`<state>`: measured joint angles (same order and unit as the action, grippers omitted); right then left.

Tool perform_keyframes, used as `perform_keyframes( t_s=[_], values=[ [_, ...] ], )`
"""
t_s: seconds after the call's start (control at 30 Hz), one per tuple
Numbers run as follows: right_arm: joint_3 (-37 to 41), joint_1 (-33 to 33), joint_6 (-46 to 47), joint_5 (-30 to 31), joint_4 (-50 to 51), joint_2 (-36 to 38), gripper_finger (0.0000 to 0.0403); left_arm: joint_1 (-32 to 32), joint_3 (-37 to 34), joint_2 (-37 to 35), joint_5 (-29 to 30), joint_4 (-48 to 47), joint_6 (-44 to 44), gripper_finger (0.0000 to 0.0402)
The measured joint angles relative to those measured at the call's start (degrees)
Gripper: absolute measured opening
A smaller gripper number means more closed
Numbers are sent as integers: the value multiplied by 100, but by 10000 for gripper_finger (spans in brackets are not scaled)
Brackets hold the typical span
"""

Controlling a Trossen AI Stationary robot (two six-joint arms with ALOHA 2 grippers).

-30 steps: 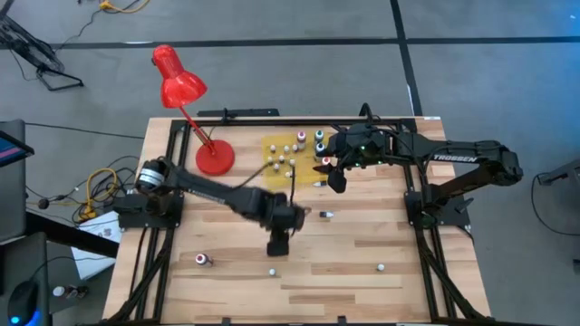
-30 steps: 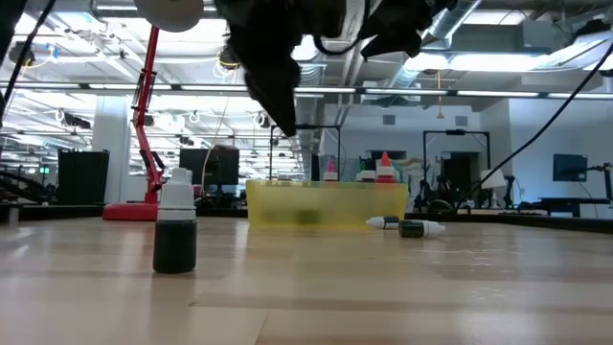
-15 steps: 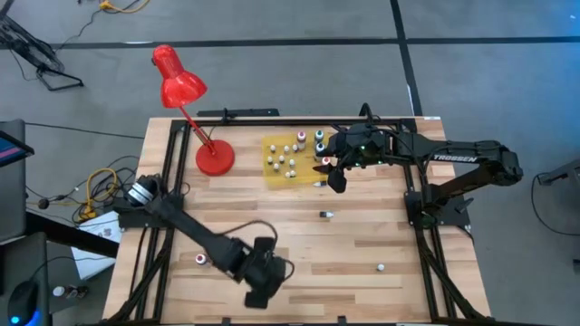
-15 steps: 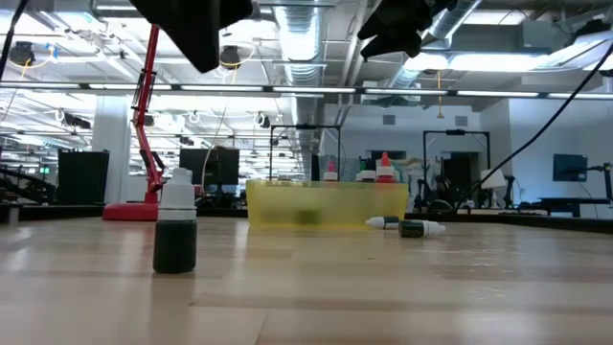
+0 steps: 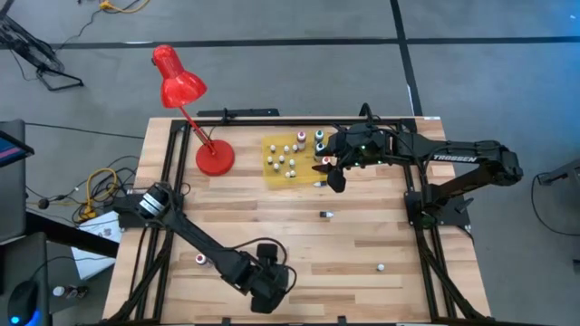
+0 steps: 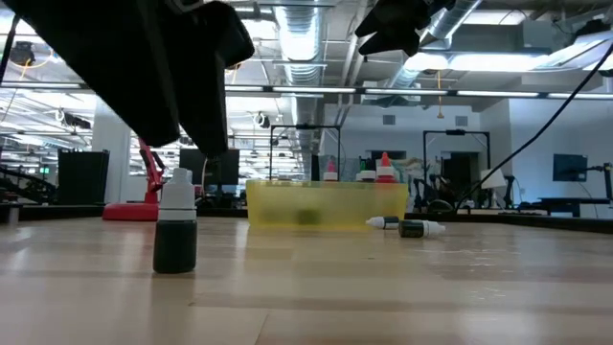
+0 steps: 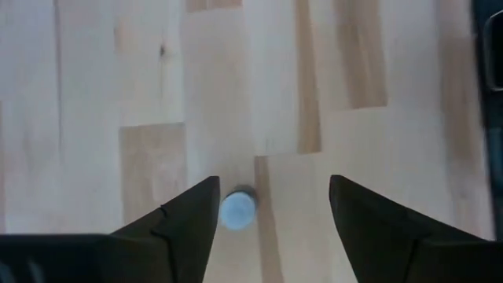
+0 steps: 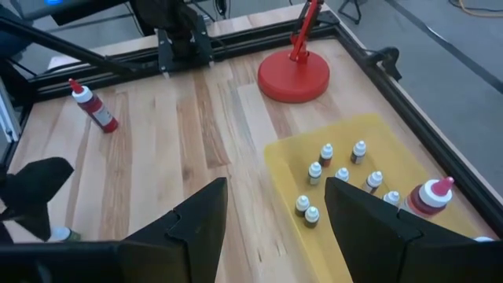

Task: Pick & Place food coloring
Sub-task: Put the small red food coloring bottle into the yellow bin

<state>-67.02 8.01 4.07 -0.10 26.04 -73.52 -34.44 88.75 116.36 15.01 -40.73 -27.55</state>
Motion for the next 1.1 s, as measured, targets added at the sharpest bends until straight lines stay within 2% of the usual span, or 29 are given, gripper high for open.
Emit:
perform_keyframes(
  t_s=[0.27, 0.4, 0.53, 0.83, 0.93, 1.1],
  values=[
    [0, -1, 0, 0, 1, 0, 205, 146, -13, 4, 52, -258, -216, 238],
    [0, -1, -1, 0, 1, 0, 205, 180, -432, 20, -100, 308, -236, 238],
    [0, 0, 0, 0, 2, 0, 205, 180, -590, 13, -125, 486, -448, 238],
    [-2, 0, 1, 0, 2, 0, 205, 182, -621, 13, -120, 332, -619, 235],
    [-2, -1, 0, 0, 2, 0, 205, 191, -621, 13, -77, 319, -623, 215],
    [-2, 0, -2, 0, 3, 0, 205, 274, -621, 13, -182, 321, -737, 142]
  ],
)
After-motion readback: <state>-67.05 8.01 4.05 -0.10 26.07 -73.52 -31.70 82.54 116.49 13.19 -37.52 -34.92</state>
